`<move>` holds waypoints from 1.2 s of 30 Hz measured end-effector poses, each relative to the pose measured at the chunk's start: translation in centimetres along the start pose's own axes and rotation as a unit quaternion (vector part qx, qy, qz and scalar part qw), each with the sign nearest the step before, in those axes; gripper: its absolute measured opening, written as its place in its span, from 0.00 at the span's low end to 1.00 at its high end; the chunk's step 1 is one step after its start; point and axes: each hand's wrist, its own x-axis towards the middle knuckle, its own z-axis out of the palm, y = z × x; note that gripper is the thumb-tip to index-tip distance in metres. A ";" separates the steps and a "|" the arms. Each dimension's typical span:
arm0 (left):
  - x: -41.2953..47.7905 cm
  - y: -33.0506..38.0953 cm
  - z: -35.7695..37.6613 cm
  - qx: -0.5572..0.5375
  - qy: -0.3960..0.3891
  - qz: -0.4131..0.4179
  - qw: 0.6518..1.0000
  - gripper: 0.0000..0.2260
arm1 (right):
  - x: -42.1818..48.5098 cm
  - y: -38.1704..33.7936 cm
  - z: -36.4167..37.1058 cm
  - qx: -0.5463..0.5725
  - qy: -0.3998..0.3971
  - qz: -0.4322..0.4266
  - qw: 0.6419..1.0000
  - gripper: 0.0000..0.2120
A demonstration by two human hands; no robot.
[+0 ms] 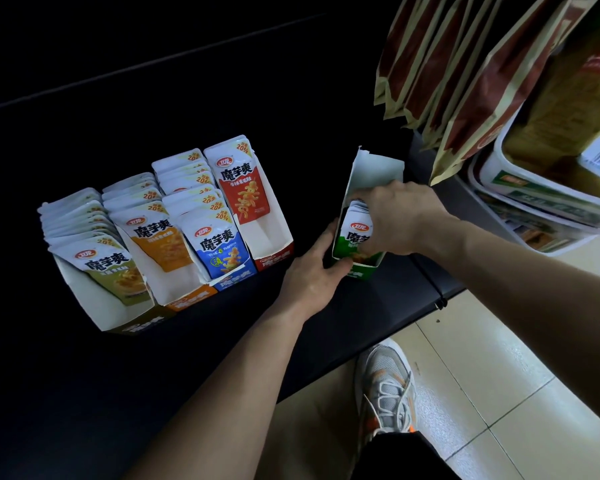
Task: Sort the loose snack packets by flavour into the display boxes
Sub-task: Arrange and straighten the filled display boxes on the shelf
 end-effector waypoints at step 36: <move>-3.9 0.9 0.3 0.043 0.053 -0.026 0.997 0.24 | 0.1 0.0 1.1 -0.049 0.095 -0.009 0.994 0.34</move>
